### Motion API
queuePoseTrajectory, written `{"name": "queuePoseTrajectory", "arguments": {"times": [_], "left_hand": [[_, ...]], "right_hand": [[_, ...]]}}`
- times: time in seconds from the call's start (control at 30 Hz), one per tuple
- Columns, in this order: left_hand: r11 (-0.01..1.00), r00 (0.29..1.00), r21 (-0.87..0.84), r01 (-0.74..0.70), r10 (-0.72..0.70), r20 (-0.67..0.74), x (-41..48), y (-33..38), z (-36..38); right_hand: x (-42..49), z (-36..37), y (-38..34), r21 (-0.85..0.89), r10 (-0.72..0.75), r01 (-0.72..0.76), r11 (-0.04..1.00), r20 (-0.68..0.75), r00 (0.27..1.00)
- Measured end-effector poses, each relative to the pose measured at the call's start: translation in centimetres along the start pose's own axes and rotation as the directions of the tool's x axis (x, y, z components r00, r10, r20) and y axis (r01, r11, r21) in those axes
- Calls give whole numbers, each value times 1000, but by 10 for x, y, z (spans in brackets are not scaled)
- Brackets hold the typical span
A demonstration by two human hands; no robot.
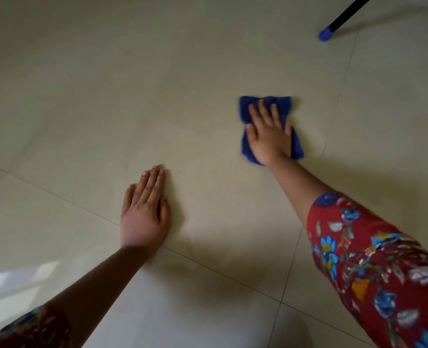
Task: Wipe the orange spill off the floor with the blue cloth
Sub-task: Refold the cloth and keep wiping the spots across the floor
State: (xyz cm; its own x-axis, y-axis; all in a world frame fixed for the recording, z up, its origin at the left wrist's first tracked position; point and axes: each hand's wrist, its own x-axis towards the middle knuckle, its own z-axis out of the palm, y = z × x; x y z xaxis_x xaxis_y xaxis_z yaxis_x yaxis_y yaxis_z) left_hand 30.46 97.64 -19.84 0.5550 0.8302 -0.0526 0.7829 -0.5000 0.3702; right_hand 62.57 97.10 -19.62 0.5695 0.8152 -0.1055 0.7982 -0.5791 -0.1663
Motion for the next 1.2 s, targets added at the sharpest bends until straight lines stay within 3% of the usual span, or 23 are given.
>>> {"name": "queuePoseTrajectory", "arguments": {"times": [0.07,0.13,0.17,0.2,0.23,0.3,0.37,0.4,0.5,0.63,0.7,0.77,0.87,0.93,1.0,1.07,1.13,1.2], "left_hand": [[1000,1000,-1,-5,5,4,-1,-1,-1],[1000,1000,2,-12,12,14,-1,-2,-1],[1000,1000,2,-12,12,13,-1,-2,-1],[1000,1000,-1,-10,10,8,-2,-2,-1],[1000,1000,-5,-6,6,-1,-1,-1,0],[1000,1000,-3,-5,5,-8,-1,0,1],[1000,1000,-4,3,-3,-8,-2,-1,1],[1000,1000,-5,6,-6,-9,-1,-1,1],[1000,1000,-25,-7,7,-8,-1,-1,0],[991,997,-136,-21,12,-71,0,-5,-1],[974,989,-226,4,-37,-141,-1,-6,-1],[956,979,-293,21,-78,-186,-2,-7,-1],[938,977,-345,5,-79,-201,-3,-10,0],[942,979,-336,-2,-66,-192,-2,-11,0],[957,982,-290,7,-61,-177,-1,-8,2],[973,986,-230,11,-49,-159,0,-6,2],[980,990,-200,12,-40,-134,0,-6,1],[982,992,-187,1,-24,-123,0,-6,1]], "right_hand": [[-29,11,-32,-24,-274,275,961,15,961],[-66,15,-31,-40,-540,543,839,70,839],[-75,15,-16,-53,-600,605,794,88,795],[-77,14,1,-62,-584,589,806,77,808],[-71,12,17,-63,-485,487,871,38,874],[-49,6,34,-9,-118,118,993,-39,992],[-23,3,24,23,172,-171,985,-54,984],[-10,1,11,24,224,-223,975,-49,973],[24,2,-38,38,172,-172,984,-15,985],[14,18,-107,25,-153,153,988,28,988],[-32,28,-126,39,-350,349,936,24,937],[-98,33,-119,57,-547,545,837,22,837],[-166,28,-56,17,-686,688,726,92,722],[-160,22,-2,-49,-597,599,799,60,800],[-134,15,29,-75,-313,315,946,30,949],[-109,12,24,-62,-71,69,996,-23,997],[-95,15,-13,-50,-26,24,998,-44,999],[-106,24,-57,-30,-143,143,989,-9,990]]}}
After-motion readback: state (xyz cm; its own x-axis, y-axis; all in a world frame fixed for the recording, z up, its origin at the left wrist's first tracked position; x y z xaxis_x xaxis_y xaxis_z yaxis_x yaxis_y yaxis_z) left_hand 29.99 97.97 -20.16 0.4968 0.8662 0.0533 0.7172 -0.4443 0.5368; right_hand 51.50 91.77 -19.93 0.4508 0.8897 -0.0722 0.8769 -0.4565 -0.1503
